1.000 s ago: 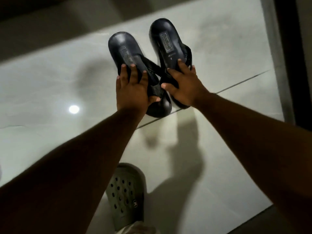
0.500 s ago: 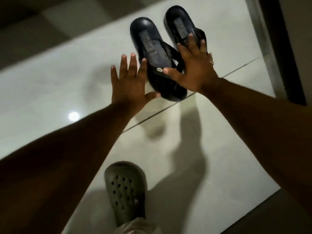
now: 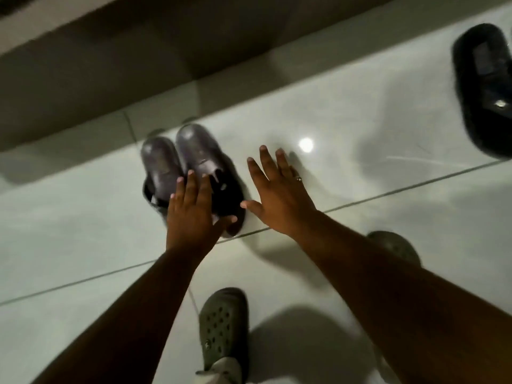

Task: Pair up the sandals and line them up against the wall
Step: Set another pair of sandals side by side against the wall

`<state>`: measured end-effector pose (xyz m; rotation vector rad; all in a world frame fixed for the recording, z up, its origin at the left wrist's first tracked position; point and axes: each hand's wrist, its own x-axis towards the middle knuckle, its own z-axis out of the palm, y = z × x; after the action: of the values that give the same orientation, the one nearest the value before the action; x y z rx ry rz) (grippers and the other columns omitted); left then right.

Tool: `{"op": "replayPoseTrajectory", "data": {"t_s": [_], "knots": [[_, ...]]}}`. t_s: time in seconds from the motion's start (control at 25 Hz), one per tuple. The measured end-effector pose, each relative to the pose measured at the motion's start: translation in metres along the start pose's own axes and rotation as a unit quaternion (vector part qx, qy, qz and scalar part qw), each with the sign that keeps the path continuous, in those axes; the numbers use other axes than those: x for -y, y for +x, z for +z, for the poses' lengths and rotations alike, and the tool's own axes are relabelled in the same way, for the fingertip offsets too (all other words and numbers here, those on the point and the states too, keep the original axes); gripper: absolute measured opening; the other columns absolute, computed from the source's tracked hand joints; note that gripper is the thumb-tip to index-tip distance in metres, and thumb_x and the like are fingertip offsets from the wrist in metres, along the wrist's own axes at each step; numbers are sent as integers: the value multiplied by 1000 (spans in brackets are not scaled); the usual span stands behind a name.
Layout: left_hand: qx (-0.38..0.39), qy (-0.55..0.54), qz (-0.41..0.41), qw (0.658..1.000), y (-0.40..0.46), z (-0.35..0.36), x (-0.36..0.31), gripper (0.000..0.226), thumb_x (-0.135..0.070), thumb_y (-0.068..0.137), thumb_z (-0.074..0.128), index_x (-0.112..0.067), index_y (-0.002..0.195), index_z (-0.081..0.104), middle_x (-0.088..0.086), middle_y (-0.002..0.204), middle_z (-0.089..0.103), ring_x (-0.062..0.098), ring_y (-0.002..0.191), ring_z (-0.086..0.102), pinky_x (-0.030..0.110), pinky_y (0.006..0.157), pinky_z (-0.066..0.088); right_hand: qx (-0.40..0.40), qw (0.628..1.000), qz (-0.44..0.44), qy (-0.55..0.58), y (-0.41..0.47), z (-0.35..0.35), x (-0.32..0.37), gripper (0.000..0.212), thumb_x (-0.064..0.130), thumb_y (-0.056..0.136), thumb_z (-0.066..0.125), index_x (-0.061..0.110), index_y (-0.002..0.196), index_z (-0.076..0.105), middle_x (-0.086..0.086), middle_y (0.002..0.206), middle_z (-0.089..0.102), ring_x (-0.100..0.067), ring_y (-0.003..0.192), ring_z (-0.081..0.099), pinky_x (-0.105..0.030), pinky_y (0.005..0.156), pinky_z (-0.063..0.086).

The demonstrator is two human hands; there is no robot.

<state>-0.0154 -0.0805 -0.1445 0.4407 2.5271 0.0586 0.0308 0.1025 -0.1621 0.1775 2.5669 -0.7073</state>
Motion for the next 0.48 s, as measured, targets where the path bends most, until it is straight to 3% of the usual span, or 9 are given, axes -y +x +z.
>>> {"op": "replayPoseTrajectory", "data": {"t_s": [0.2, 0.48], "knots": [[20, 5, -29, 999, 17, 23, 113, 96, -50, 78, 66, -21, 152, 12, 14, 164, 4, 36, 150, -1, 57, 119, 15, 67, 995, -2, -71, 40, 51, 69, 83, 48, 91, 52, 20, 154, 5, -12, 164, -7, -43, 148, 1, -58, 114, 24], [59, -1, 47, 997, 45, 44, 139, 76, -58, 85, 51, -27, 149, 24, 10, 164, 8, 39, 149, 0, 55, 119, 17, 101, 991, 40, -79, 55, 82, 76, 65, 28, 97, 49, 24, 153, 15, -8, 161, -23, -39, 149, -12, -54, 119, 22]]}}
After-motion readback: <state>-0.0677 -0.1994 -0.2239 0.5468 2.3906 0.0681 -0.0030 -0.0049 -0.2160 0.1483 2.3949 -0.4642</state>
